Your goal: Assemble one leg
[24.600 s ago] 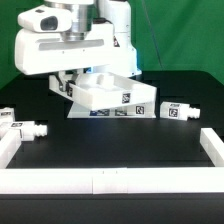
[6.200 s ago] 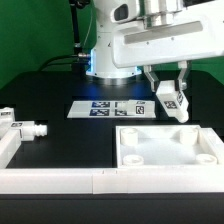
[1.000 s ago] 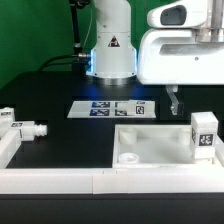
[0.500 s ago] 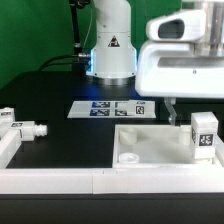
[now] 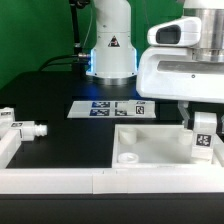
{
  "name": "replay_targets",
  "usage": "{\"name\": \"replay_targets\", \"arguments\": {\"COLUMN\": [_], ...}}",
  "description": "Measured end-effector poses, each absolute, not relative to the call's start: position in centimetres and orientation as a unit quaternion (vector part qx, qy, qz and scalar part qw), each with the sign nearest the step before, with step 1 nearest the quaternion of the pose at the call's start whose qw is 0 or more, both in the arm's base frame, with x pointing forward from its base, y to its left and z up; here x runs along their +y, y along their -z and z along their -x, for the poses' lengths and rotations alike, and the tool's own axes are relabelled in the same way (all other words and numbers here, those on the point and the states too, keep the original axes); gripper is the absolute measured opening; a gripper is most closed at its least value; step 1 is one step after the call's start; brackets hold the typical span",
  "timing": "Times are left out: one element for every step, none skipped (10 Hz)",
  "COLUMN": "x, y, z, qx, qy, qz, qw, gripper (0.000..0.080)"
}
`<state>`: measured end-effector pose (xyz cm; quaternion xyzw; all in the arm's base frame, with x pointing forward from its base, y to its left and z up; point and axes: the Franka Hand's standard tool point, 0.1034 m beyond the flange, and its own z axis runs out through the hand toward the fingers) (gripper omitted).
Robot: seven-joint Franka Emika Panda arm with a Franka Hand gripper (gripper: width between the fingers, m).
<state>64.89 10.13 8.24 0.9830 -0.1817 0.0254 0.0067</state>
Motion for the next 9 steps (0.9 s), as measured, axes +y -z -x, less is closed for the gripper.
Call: {"name": "replay_targets", "arguments": {"x": [10.14,10.13,10.27,10.54,10.41,10.33,10.59,10.84,11.03], "y": [-8.23,-8.22,-8.17,-8.12,-8.1,-8.05,-8.05,-8.05,-8.01], "z": [-64.89,-64.88,-64.88,-64.79,-64.78,-64.61,-64.42,-64.3,-64.14], "qx": [-0.216,-0.237,-0.302,-0.369,-0.413,-0.508,-0.578,-0.624,-0.671], "qy": [-0.026,-0.026,-0.029,-0.036,-0.036,-0.032,-0.032,-0.033,-0.03], "qz": [-0.976,-0.971,-0.953,-0.929,-0.91,-0.861,-0.815,-0.78,-0.741], "qw": [0.006,0.005,0.003,0.001,-0.002,-0.005,-0.004,-0.006,-0.018], "gripper": [0.0285,0.0285,0.0285,0.0285,0.0285,0.0285,0.0285,0.0286,0.0286]}}
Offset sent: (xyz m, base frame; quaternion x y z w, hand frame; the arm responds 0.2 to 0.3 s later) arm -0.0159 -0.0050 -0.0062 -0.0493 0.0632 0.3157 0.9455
